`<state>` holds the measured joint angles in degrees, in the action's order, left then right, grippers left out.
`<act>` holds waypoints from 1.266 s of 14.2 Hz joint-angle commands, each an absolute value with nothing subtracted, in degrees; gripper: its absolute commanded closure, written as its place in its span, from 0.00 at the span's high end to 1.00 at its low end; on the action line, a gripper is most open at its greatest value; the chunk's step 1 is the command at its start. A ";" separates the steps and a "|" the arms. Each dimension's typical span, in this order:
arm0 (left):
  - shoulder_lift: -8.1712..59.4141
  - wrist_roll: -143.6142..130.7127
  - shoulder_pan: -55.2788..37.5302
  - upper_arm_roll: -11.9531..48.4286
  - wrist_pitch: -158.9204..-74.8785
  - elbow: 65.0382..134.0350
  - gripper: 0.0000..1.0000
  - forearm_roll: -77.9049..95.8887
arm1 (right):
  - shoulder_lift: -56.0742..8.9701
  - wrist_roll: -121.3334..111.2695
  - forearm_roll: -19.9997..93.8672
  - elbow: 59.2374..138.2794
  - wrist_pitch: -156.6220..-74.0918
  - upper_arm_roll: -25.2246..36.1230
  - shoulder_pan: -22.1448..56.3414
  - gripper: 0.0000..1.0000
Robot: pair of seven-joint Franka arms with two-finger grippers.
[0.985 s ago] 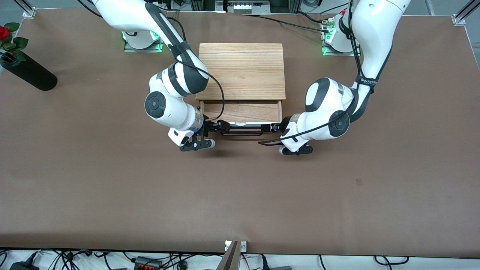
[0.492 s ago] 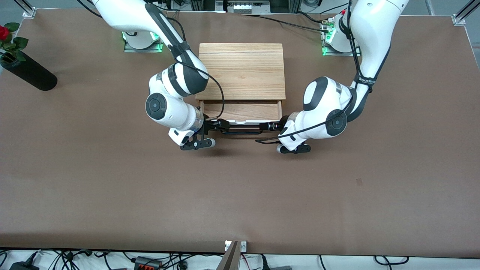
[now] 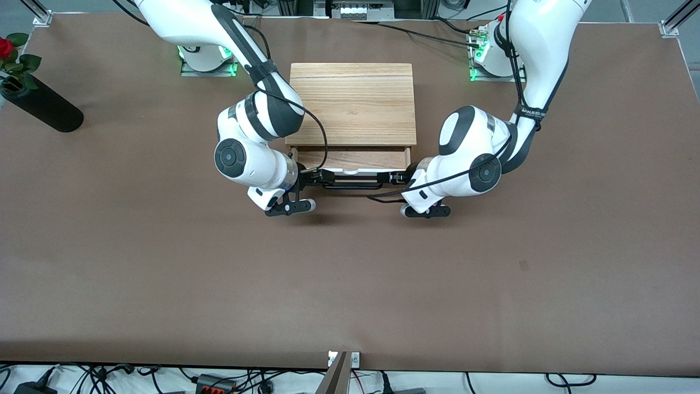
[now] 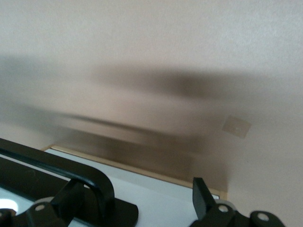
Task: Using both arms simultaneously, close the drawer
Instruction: 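Push the black handle into the box with both grippers together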
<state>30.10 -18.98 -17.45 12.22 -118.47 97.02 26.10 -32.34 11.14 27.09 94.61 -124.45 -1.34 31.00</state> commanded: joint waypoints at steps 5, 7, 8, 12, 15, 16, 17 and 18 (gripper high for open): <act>25.75 -20.21 -19.07 12.30 -118.48 102.74 1.00 25.31 | -29.88 11.07 27.77 96.68 -119.09 -1.32 31.38 1.00; 24.70 -20.56 -19.42 12.30 -118.48 103.62 1.00 25.31 | -29.88 11.07 27.77 96.77 -119.00 -1.32 31.46 1.00; 24.26 -20.65 -19.51 12.30 -118.48 104.23 1.00 25.31 | -29.80 11.07 27.77 97.12 -119.00 -1.32 31.64 1.00; 23.56 -21.44 -19.60 12.39 -118.48 105.38 1.00 25.31 | -28.04 11.07 27.77 99.93 -119.00 -1.32 31.82 1.00; 22.85 -21.71 -20.56 12.30 -118.48 106.26 1.00 25.31 | -26.81 10.99 27.69 101.07 -118.04 -1.41 31.82 1.00; 22.68 -22.23 -20.65 12.30 -118.48 106.52 1.00 25.31 | -26.63 10.99 27.77 101.16 -117.17 -1.41 31.90 1.00; 22.41 -22.32 -20.83 12.30 -118.48 106.70 1.00 25.31 | -26.20 10.99 27.77 101.34 -116.64 -1.41 32.17 1.00; 22.33 -22.32 -21.09 12.30 -118.48 106.96 1.00 25.31 | -25.93 10.99 27.77 101.42 -116.37 -1.41 32.25 1.00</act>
